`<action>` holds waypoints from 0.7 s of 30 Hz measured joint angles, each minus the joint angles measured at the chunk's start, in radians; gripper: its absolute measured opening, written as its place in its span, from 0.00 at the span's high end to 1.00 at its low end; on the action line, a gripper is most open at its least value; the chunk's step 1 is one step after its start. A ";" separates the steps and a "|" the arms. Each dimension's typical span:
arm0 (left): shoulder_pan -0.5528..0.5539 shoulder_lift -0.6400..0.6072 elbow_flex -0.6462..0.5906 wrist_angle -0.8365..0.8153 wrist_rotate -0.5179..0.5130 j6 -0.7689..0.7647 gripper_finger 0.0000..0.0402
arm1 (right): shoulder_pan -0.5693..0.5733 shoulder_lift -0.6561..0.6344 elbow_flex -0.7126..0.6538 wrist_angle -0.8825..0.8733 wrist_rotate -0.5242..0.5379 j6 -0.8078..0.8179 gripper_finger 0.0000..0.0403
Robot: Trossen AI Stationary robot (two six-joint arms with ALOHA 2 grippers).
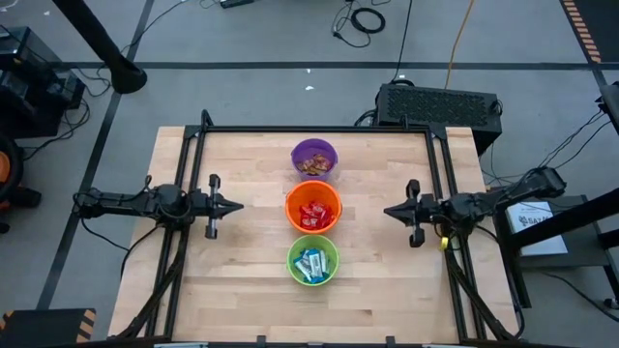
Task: Sort candy by brand, put in halloween buckets
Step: Return to Home Position
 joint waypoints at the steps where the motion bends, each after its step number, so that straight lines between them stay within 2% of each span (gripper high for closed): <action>1: 0.000 0.000 0.000 0.000 -0.003 0.006 1.00 | 0.000 -0.024 0.000 -0.012 0.001 -0.014 1.00; 5: 0.005 0.000 0.000 0.000 -0.024 0.015 1.00 | -0.010 -0.125 0.000 -0.099 -0.005 -0.054 1.00; 11: 0.051 0.010 0.000 -0.001 -0.025 0.010 1.00 | -0.060 -0.278 0.000 -0.176 -0.111 -0.098 1.00; 21: 0.105 0.040 0.000 -0.011 0.023 -0.020 1.00 | -0.191 -0.277 0.001 -0.137 -0.257 -0.083 1.00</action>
